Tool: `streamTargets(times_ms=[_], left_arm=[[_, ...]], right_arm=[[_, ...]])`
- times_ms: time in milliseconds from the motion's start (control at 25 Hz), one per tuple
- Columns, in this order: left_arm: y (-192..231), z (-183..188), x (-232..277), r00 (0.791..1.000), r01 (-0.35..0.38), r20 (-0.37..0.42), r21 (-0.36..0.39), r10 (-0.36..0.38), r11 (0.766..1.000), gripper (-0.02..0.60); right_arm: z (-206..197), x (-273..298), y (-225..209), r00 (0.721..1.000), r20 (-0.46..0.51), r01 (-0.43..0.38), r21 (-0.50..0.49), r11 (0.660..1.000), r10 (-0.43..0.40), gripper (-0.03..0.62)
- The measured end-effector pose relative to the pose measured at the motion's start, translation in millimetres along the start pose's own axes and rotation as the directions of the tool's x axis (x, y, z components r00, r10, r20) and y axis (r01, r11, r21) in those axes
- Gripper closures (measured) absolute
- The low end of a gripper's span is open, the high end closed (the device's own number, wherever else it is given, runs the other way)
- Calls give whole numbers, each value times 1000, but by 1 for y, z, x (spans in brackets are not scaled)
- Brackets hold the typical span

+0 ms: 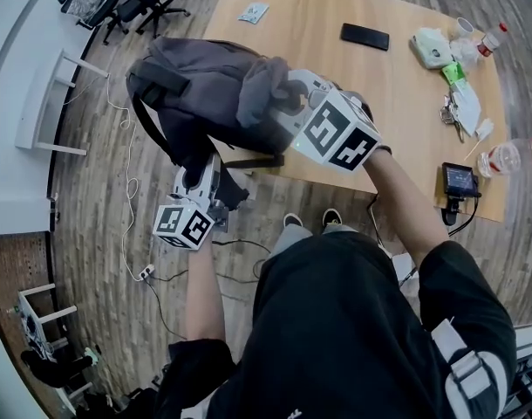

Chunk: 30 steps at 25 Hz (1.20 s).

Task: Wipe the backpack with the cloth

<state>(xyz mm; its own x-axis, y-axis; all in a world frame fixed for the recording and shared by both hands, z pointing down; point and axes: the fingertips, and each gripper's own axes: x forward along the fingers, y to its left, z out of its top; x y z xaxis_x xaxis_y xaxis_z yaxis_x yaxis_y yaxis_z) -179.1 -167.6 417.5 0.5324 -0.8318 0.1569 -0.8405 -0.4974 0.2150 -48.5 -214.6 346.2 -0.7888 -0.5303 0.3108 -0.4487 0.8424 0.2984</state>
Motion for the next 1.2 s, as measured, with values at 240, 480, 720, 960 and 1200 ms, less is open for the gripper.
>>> streamTargets(times_ms=[240, 480, 720, 960, 1200], left_arm=[[-1, -1, -1, 1000, -11, -7, -2, 11, 1000, 500], [-1, 2, -1, 1000, -16, -2, -19, 16, 1000, 500], [-2, 0, -1, 1000, -10, 11, -53, 11, 999, 500], [3, -5, -5, 1000, -17, 24, -108, 20, 994, 500], [4, -1, -3, 1000, -20, 3, -47, 21, 999, 500]], right_arm=[[15, -13, -12, 990, -109, 68, -216, 974, -93, 348], [43, 0, -13, 1000, -13, 13, -342, 940, -19, 345], [51, 8, -13, 966, 182, -123, -293, 948, 181, 407], [63, -4, 2, 955, 284, 37, -396, 918, 84, 514], [57, -2, 36, 941, 327, 39, -356, 934, 85, 549]])
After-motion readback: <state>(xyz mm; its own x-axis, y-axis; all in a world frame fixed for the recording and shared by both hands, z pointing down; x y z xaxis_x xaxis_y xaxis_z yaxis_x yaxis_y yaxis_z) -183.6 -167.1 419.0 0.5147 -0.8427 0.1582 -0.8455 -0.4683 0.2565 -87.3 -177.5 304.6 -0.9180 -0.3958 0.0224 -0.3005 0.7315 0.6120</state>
